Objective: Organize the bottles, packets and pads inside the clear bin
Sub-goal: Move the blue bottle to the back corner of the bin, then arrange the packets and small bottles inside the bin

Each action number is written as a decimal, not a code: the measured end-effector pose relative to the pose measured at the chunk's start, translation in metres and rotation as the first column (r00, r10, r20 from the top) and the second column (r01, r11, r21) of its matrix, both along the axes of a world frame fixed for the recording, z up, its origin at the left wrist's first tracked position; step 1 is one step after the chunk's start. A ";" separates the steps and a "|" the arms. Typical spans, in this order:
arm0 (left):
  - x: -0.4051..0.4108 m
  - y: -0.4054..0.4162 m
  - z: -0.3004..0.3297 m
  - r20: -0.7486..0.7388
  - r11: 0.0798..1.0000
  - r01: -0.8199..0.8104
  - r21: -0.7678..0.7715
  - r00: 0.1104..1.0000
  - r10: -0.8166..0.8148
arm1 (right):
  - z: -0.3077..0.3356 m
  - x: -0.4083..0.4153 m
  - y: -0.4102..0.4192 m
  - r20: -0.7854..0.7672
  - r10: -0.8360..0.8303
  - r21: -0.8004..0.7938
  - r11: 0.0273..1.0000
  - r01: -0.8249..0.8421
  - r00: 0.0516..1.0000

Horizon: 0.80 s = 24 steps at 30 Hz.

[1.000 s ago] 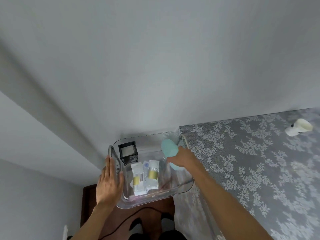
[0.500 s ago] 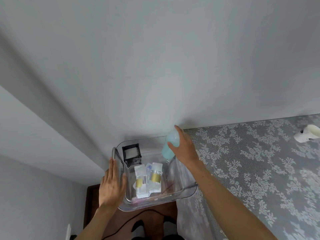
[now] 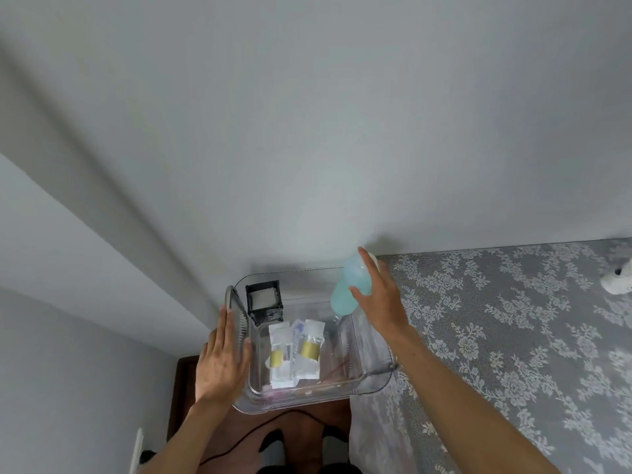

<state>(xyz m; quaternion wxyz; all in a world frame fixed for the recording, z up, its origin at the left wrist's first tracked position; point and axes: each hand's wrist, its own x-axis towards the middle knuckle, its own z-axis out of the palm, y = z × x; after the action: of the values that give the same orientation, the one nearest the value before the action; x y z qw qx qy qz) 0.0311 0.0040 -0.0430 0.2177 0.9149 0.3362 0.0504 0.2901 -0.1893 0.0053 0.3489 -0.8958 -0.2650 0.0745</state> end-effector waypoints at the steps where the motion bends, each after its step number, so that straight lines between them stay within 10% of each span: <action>1: 0.001 -0.001 0.000 -0.003 1.000 -0.004 0.006 1.000 0.004 | 0.000 0.000 -0.002 0.005 0.008 -0.004 1.000 -0.008 1.000; 9: 0.001 -0.002 0.007 0.023 0.999 -0.038 0.034 0.999 0.037 | 0.005 -0.001 -0.007 -0.007 0.069 -0.154 0.986 -0.069 0.998; 15: 0.024 -0.026 0.009 0.302 0.972 0.170 0.163 0.929 -0.213 | -0.016 -0.043 -0.020 0.421 0.037 -0.026 0.999 -0.029 0.906; 21: 0.066 -0.038 -0.030 -0.202 0.988 0.023 -0.151 0.978 -0.053 | -0.076 -0.066 0.011 -0.375 0.200 -0.390 0.852 -0.350 0.905; 24: 0.076 -0.028 -0.065 -0.437 0.983 -0.059 -0.173 0.899 -0.023 | -0.109 -0.059 0.028 -0.504 0.141 -0.435 0.811 -0.391 0.852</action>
<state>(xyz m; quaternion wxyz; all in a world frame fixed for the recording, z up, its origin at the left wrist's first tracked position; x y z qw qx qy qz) 0.1076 -0.0236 -0.1075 0.2188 0.8758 0.3883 -0.1851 0.2306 -0.1609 -0.1033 0.1293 -0.8665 -0.2730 0.3973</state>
